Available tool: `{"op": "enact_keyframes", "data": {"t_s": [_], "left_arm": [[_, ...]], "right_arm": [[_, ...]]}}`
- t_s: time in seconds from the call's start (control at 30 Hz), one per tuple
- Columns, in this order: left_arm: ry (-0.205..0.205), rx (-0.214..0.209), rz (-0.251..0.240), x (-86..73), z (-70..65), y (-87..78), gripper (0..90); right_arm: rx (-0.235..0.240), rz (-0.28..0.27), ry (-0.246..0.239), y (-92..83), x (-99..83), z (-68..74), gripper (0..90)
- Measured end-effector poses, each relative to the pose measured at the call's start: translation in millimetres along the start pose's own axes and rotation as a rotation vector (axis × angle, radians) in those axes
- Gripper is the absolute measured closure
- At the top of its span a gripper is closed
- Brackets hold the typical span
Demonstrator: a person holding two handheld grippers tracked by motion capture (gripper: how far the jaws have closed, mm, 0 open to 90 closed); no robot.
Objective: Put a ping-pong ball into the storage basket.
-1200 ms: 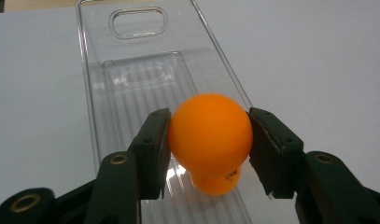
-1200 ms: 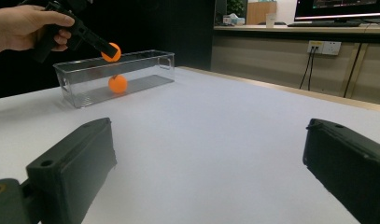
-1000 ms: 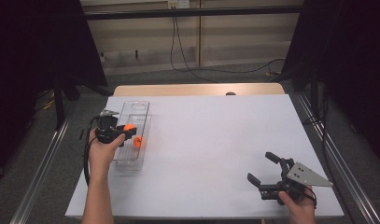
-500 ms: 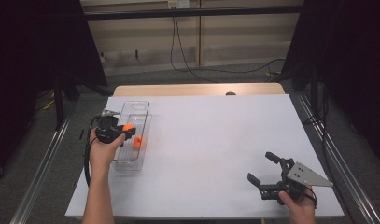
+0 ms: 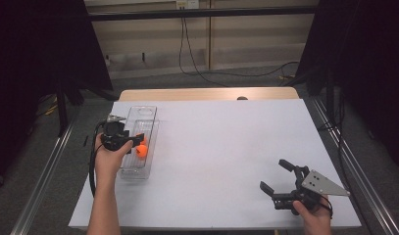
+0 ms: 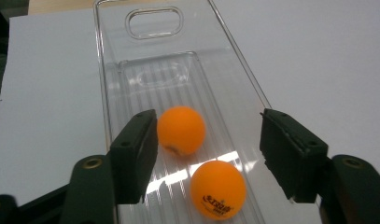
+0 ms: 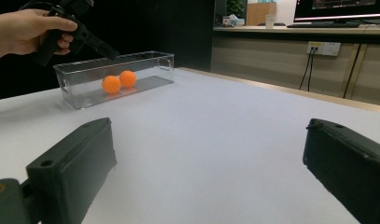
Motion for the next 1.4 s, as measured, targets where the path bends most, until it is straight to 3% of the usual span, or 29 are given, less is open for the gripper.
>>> {"op": "enact_keyframes", "data": {"t_s": [0.37, 0.57, 0.87, 1.27, 1.4], "left_arm": [[-0.007, -0.042, -0.045, 3.7, -8.4, -4.1, 26.0], [0.001, -0.042, -0.075, 6.8, -9.7, -7.0, 16.9], [-0.012, -0.058, -0.085, 5.7, -14.7, -11.0, 13.9], [-0.014, -0.116, -0.159, 6.9, -26.7, -22.6, 9.5], [-0.009, -0.113, -0.16, 3.0, -27.2, -25.3, 9.5]], "right_arm": [[0.003, -0.003, 0.001, 2.2, 0.2, 0.6, 1.6], [0.002, 0.002, -0.001, 2.2, -0.6, 1.0, 1.6], [0.005, 0.001, -0.001, 1.6, -0.2, 1.3, 1.6], [-0.001, -0.002, 0.002, 1.4, 0.2, 0.6, 1.6], [-0.002, -0.003, 0.003, 1.3, 0.4, 0.7, 1.6]]}}
Point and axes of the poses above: each handheld gripper's, and its own axes: y roughly forward along the jaws, x roughly out of its top, z roughly to its left, the point moved 9 cm from there along y, roughly forward along the jaws, and after that the axes turned 14 degrees about -z, right-handed, at the moved point
